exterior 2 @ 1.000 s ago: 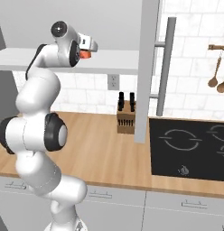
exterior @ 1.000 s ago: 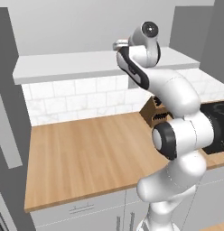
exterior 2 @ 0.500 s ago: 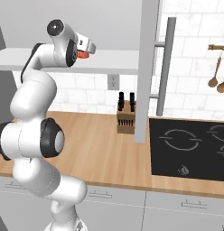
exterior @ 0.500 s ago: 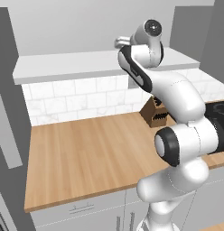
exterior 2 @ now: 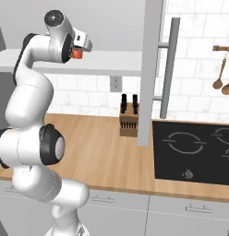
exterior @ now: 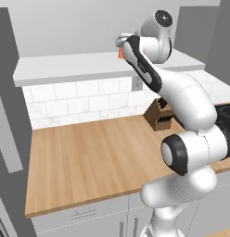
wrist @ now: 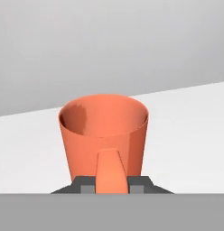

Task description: Gather all objects into one cabinet and sort the glasses and bowls to opposite sides.

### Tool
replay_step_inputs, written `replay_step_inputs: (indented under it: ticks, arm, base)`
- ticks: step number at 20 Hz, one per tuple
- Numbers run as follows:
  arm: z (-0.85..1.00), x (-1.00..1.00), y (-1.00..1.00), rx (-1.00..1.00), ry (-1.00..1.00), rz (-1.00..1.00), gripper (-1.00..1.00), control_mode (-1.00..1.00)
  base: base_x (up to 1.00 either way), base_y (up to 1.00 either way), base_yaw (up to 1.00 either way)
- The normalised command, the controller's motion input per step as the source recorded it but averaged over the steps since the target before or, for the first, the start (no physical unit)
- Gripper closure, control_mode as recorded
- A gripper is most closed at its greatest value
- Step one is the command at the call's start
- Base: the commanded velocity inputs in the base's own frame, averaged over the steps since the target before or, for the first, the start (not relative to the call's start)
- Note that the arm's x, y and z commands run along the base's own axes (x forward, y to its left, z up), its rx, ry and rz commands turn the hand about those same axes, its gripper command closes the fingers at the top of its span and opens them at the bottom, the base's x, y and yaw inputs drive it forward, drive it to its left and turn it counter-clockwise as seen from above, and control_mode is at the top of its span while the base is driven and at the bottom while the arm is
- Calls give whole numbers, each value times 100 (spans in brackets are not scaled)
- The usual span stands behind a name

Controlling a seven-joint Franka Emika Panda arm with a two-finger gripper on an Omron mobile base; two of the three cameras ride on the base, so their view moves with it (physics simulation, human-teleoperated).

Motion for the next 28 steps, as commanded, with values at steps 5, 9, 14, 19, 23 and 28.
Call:
replay_step_inputs:
  ticks: [5, 9, 14, 19, 23, 28]
  arm:
    - [43, -67, 0, 1, 9, 7, 100, -100]
    - [6, -95, -6, 0, 2, 1, 100, -100]
    - [-5, -100, -30, 1, 0, 0, 100, -100]
    - [-25, -100, -28, 0, -19, 0, 100, -100]
    - [-87, -99, 0, -1, -46, 2, 100, -100]
    - [-71, -96, 2, -2, -55, 8, 100, -100]
  base:
    - [0, 0, 0]
    - [0, 0, 0]
    - [0, 0, 0]
    - [0, 0, 0]
    - [0, 0, 0]
    - [0, 0, 0]
